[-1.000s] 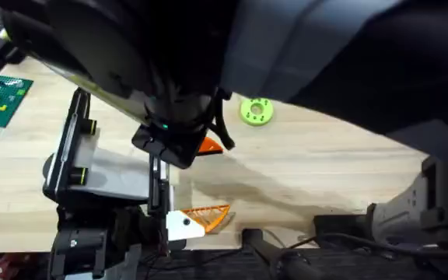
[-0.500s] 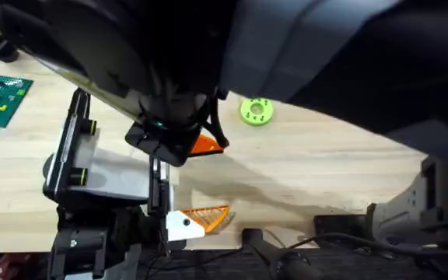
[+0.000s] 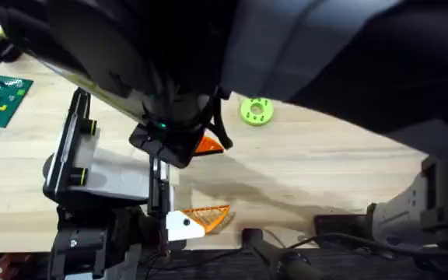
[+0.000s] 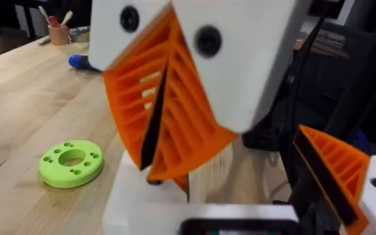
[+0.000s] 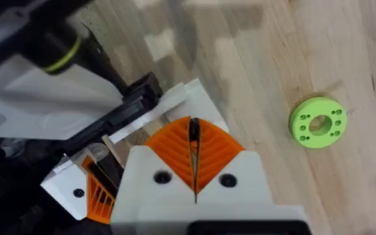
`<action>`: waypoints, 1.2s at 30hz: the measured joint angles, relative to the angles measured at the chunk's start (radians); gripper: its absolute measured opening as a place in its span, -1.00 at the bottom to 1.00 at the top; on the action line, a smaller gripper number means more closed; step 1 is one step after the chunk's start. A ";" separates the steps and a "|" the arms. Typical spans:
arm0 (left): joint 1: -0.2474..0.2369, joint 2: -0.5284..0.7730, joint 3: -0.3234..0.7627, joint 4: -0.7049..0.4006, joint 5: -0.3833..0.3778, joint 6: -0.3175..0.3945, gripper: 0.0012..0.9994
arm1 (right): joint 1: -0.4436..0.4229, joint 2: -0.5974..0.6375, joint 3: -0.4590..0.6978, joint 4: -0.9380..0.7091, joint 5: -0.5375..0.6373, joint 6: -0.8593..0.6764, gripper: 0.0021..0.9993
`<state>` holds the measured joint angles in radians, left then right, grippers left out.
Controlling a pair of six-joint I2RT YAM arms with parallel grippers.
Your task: Pick up the gripper from the table and insert it into the empty holder that is missing its gripper. Then pick up a screw, insert it into the mounting hole, and use the screwdriver to tighten it. Finally, clean up the table by picking up the vegetable and placing it into the bucket.
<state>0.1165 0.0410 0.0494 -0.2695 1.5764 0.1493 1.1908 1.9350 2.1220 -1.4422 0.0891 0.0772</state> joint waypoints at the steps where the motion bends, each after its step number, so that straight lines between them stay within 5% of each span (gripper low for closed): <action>1: 0.000 0.000 0.000 0.000 0.000 0.000 0.98 | 0.000 0.000 0.000 0.000 0.000 0.000 -0.99; 8: 0.000 0.000 0.000 0.000 0.000 0.000 0.98 | 0.000 0.000 0.000 0.008 0.000 -0.003 -0.88; 36: 0.000 0.000 0.000 0.000 0.002 -0.036 0.98 | -0.001 0.043 0.018 -0.044 0.000 0.004 -0.99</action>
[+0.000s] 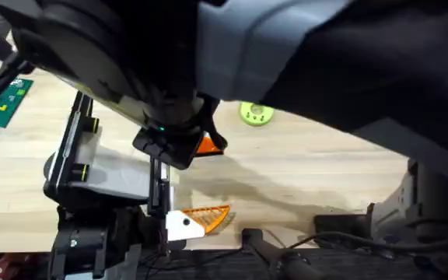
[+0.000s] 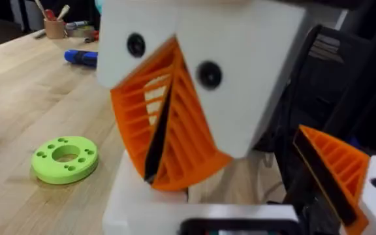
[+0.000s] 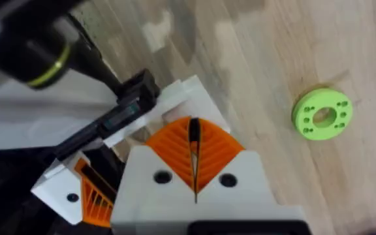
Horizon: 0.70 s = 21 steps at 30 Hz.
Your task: Pick up the gripper from the table and insert it into the empty holder that is missing its gripper. Then pick up a screw, insert it into the mounting hole, and use the screwdriver to tighten it. Finally, clean up the table by picking up the vegetable and placing it into the bucket.
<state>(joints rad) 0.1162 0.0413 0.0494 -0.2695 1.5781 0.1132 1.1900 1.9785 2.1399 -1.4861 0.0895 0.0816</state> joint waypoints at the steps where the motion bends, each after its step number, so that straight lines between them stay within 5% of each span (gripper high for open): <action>1: 0.000 0.000 0.000 0.000 0.000 0.000 0.98 | 0.000 0.000 0.000 0.000 0.000 0.002 -0.99; 6: 0.000 0.000 0.000 0.000 0.000 -0.001 0.98 | -0.002 0.000 0.000 -0.003 0.000 0.021 -0.95; 10: 0.000 0.000 0.000 0.000 -0.002 0.002 0.98 | -0.004 0.000 0.000 -0.015 0.001 0.030 -0.22; 13: 0.000 0.000 0.000 0.000 -0.001 0.003 0.98 | -0.011 0.000 0.000 -0.018 0.004 0.035 0.10; 16: 0.000 0.000 0.000 0.000 -0.001 0.012 0.98 | -0.018 0.000 0.000 -0.021 0.011 0.035 0.73; 21: 0.000 -0.001 0.000 0.000 0.000 0.025 0.98 | -0.020 -0.001 0.000 -0.029 0.012 0.030 0.98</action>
<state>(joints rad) 0.1165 0.0406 0.0494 -0.2691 1.5780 0.1382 1.1702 1.9775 2.1399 -1.5154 0.1017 0.1113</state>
